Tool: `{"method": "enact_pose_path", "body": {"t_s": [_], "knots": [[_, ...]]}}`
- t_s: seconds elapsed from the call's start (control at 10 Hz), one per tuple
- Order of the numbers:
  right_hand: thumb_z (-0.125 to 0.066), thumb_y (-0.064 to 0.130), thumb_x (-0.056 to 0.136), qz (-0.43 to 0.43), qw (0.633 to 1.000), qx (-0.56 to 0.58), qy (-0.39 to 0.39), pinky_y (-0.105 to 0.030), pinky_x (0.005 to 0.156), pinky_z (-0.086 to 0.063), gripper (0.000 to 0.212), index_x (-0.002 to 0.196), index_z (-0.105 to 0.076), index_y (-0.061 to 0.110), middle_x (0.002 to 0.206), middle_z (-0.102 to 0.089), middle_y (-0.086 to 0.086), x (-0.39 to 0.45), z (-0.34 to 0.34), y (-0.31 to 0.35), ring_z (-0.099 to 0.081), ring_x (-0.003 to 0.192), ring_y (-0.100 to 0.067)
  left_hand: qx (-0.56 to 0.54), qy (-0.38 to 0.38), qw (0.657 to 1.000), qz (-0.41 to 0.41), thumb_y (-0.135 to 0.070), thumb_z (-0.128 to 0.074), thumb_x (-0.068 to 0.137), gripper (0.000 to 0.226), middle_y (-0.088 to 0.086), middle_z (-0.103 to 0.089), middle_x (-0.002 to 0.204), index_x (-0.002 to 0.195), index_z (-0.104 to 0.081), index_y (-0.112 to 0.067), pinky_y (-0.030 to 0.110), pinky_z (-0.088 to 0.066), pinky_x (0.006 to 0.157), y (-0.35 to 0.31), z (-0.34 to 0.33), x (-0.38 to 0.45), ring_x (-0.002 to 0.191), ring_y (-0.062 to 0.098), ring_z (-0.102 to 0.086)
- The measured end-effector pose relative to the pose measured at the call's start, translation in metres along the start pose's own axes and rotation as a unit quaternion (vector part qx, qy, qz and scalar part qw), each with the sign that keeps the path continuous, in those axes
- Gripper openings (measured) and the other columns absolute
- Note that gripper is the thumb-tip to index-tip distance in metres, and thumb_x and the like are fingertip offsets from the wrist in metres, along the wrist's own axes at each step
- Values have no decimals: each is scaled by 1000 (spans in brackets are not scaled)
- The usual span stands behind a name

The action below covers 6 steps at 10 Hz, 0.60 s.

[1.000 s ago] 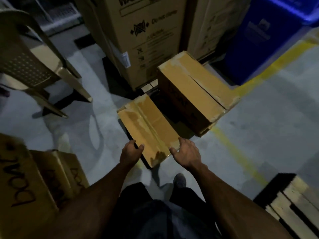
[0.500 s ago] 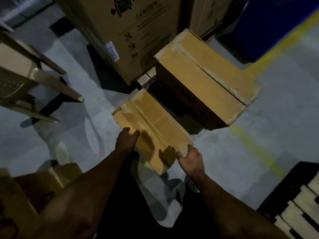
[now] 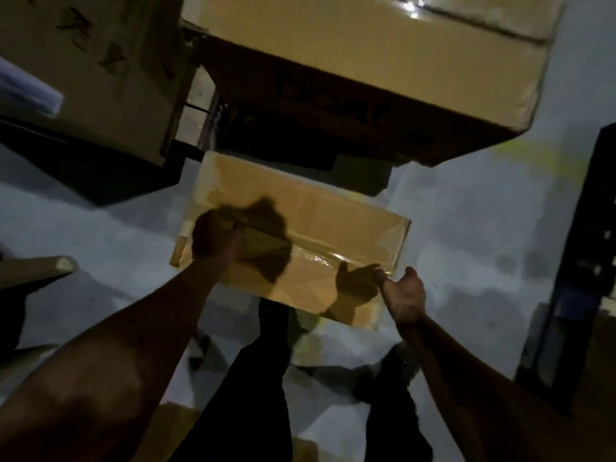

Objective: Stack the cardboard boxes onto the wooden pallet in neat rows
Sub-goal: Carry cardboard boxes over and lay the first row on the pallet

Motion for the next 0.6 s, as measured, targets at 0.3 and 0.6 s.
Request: {"method": "enact_pose_path", "body": {"t_s": [0.3, 0.6], "knots": [[-79, 56, 77, -47, 995, 51, -69, -52, 100, -48, 83, 133, -46, 4, 134, -52, -18, 81, -60, -34, -51, 122, -39, 46, -57, 997, 2, -55, -70, 74, 84, 21, -47, 137, 135, -41, -6, 51, -43, 104, 55, -21, 130, 124, 41, -49], [-84, 58, 68, -62, 983, 139, -108, -57, 105, -44, 94, 135, -39, 10, 138, -49, -16, 120, -94, -51, -47, 128, -40, 39, -80, 996, 4, -64, -73, 73, 100, 17, -43, 146, 146, -32, -9, 52, -38, 109, 56, -29, 167, 131, 40, -44]]}}
Point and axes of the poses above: each hand's wrist, its own x-axis towards the middle knuckle, its own z-axis out of the back of the hand, y = z × x, the point moved 5 cm from there along x, towards the middle knuckle
